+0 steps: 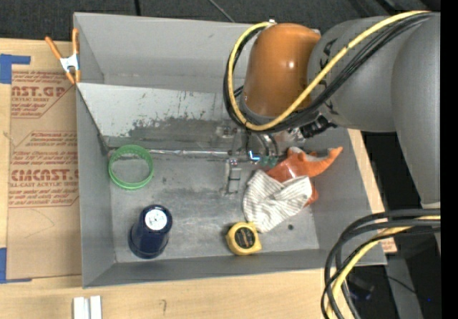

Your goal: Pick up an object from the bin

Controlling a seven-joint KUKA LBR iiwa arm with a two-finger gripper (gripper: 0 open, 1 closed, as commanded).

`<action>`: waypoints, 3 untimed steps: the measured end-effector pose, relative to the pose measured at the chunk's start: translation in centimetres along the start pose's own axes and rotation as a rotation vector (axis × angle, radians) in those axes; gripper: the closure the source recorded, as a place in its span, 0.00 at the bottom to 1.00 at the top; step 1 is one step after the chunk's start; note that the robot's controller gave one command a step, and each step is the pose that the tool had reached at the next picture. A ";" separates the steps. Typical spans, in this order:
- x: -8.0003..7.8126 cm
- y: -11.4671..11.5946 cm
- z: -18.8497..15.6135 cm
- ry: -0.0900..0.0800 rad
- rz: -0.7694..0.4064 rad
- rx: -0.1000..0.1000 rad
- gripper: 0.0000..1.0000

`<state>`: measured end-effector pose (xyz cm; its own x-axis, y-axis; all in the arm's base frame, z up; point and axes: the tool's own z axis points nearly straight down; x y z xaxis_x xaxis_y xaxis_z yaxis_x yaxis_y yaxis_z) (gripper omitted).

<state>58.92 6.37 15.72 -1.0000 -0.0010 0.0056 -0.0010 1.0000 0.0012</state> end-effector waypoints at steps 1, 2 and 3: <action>-0.1 0.0 -0.5 -0.007 0.000 0.000 0.00; 0.1 -0.1 -0.7 -0.005 -0.005 -0.001 0.00; 1.4 -0.9 -4.0 -0.010 -0.255 0.002 0.00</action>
Offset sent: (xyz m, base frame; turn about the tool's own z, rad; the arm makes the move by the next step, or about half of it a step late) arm -0.0306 -0.0275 0.0691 -0.0549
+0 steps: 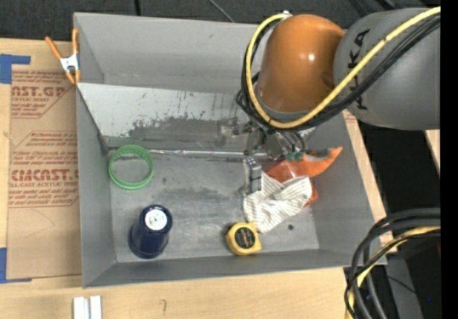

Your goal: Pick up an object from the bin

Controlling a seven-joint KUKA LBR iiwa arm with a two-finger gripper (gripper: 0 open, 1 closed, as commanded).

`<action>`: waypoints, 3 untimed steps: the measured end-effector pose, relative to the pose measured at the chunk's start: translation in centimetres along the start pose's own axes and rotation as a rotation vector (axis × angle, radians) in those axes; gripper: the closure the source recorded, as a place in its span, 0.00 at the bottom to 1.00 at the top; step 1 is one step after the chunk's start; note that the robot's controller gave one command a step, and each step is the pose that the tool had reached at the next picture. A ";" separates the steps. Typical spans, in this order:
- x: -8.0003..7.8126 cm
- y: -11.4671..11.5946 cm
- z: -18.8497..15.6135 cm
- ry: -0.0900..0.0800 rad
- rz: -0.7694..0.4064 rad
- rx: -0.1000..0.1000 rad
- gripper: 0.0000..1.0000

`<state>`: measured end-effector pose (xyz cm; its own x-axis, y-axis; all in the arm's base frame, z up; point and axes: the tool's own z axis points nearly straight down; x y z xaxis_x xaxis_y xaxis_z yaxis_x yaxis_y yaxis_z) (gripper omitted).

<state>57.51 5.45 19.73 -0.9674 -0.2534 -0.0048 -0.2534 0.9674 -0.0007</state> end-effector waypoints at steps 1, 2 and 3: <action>2.7 -0.6 2.6 0.001 -0.169 0.000 0.00; 5.0 -3.0 4.8 0.003 -0.426 -0.002 0.00; 5.7 -5.0 6.7 0.003 -0.244 -0.003 0.00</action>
Offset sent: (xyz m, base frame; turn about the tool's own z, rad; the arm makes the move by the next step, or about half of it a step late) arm -0.0552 -0.0707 -0.0668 -0.3373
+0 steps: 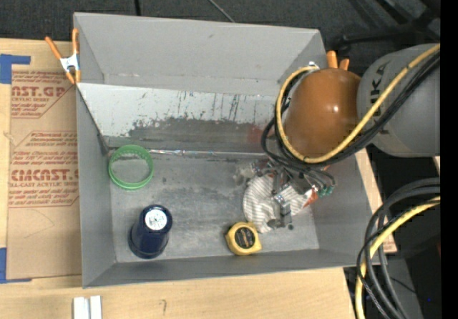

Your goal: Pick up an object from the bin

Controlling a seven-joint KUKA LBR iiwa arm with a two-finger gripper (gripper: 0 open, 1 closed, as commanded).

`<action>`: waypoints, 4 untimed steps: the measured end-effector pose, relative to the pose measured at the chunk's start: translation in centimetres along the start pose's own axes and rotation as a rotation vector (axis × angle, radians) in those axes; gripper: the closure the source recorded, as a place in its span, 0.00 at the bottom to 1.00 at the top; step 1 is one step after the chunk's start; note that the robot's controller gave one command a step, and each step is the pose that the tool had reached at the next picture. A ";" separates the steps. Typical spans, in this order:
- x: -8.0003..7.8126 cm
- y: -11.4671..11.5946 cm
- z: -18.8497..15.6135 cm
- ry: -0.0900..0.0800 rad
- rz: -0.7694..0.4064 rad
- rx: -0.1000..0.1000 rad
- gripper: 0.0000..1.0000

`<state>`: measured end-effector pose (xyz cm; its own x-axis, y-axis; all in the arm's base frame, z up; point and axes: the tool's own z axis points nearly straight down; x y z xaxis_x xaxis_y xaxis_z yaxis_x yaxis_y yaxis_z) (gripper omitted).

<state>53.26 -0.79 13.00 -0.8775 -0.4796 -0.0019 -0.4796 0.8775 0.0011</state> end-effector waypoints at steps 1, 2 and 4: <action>1.2 -2.2 2.1 0.001 -0.099 0.001 0.00; 1.0 -3.4 4.2 0.001 -0.309 0.002 0.00; 0.7 -4.4 4.9 -0.001 -0.188 -0.001 1.00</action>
Offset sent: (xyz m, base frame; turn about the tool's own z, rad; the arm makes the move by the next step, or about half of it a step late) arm 0.0104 -0.0336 -0.0485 -0.3283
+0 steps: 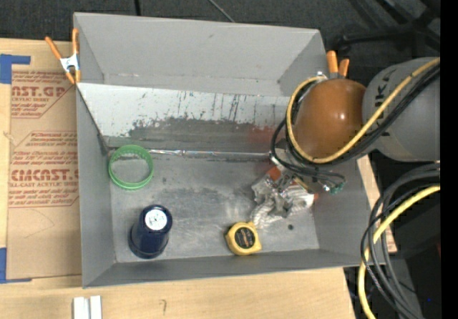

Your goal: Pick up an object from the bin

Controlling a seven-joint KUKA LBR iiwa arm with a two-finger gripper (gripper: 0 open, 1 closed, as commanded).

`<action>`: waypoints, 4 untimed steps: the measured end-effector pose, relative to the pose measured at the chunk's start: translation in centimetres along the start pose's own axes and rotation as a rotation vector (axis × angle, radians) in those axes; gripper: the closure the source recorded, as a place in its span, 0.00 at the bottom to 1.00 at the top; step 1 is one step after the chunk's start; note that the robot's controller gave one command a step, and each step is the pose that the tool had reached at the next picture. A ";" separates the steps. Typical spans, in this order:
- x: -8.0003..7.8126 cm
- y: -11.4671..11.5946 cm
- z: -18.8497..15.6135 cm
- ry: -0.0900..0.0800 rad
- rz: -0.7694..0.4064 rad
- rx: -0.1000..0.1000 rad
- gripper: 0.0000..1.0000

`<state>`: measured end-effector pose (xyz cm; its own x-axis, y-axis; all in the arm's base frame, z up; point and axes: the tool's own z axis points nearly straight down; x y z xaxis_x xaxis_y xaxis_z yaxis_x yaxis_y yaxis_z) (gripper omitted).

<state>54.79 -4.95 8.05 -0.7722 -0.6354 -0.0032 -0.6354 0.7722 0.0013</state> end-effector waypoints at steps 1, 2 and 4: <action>0.0 -0.4 -0.6 0.002 -0.010 0.000 1.00; 3.3 -1.2 -11.1 0.000 -0.011 0.001 1.00; 2.0 -4.7 -20.8 -0.001 -0.030 0.002 1.00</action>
Offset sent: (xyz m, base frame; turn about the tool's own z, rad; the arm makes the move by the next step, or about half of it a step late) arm -0.0187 -0.0314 0.1110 -0.0121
